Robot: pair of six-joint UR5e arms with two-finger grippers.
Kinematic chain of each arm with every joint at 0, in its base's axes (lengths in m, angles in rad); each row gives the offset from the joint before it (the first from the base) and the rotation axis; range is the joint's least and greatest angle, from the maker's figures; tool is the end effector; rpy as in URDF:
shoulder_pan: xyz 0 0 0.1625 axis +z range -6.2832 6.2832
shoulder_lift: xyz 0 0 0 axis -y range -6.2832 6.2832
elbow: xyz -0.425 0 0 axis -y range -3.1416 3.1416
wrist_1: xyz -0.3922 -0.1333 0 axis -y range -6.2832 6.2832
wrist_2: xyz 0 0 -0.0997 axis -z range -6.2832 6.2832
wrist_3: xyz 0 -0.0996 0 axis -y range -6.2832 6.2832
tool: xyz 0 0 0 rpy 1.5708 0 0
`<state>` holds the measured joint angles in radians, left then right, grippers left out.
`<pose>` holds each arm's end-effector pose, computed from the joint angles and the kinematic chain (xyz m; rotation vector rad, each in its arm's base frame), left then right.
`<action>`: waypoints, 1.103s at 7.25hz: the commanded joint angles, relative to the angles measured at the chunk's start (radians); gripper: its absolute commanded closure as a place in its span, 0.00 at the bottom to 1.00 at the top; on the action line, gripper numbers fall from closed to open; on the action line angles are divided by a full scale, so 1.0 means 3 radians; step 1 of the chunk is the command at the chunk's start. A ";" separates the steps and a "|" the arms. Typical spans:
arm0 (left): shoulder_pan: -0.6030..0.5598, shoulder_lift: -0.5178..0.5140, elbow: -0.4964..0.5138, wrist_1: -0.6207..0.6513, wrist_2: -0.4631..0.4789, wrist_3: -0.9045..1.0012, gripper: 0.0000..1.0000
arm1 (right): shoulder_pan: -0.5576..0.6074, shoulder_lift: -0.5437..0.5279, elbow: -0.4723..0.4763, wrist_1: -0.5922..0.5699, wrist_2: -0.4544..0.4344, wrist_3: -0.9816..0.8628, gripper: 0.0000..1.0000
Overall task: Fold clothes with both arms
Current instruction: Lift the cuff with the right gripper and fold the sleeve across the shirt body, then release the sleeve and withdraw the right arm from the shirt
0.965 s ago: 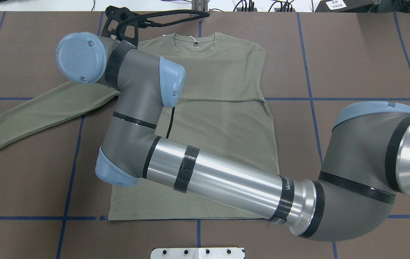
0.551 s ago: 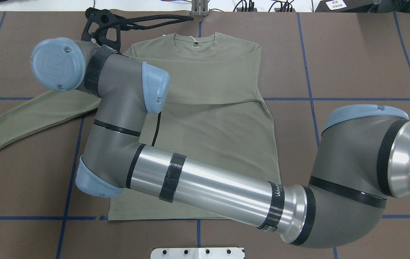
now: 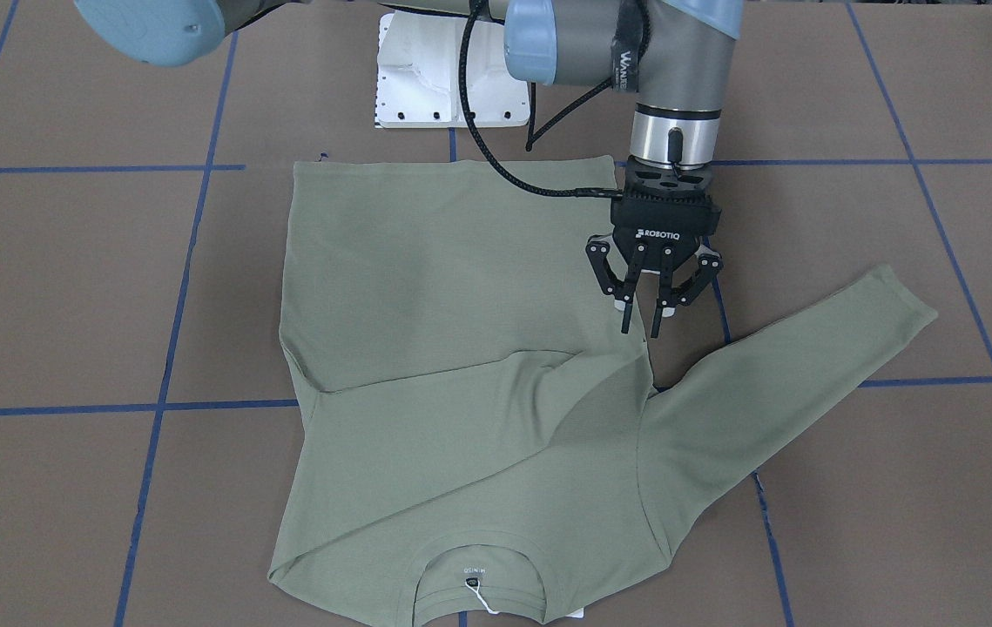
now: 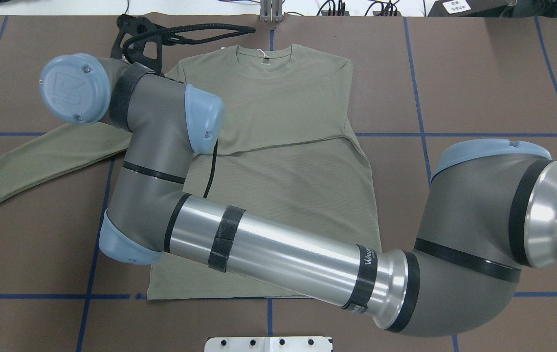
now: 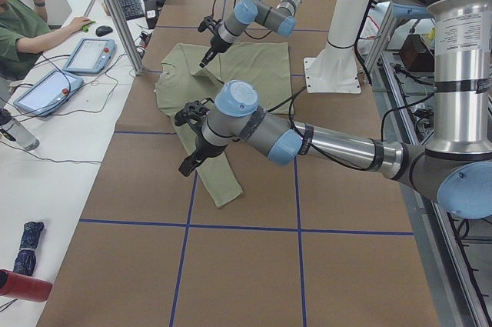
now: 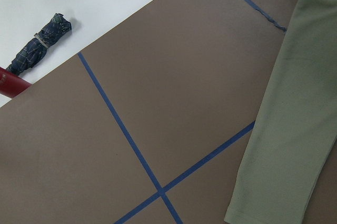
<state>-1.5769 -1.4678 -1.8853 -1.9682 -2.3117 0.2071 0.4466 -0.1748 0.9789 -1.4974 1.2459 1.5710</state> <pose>-0.0689 -0.4632 0.5062 0.6571 0.6552 0.4119 -0.6745 -0.5061 -0.0624 0.4952 -0.7912 0.5569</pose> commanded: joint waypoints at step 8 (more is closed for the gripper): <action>0.0801 0.0162 -0.0015 -0.0979 0.0122 -0.1311 0.00 | 0.1858 -0.1847 0.1607 -0.0352 0.2523 -0.2450 0.00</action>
<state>-1.4104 -1.4519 -1.8895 -2.2032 -2.2981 -0.0884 0.9020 -0.5518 1.3212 -1.6000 1.9270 1.0287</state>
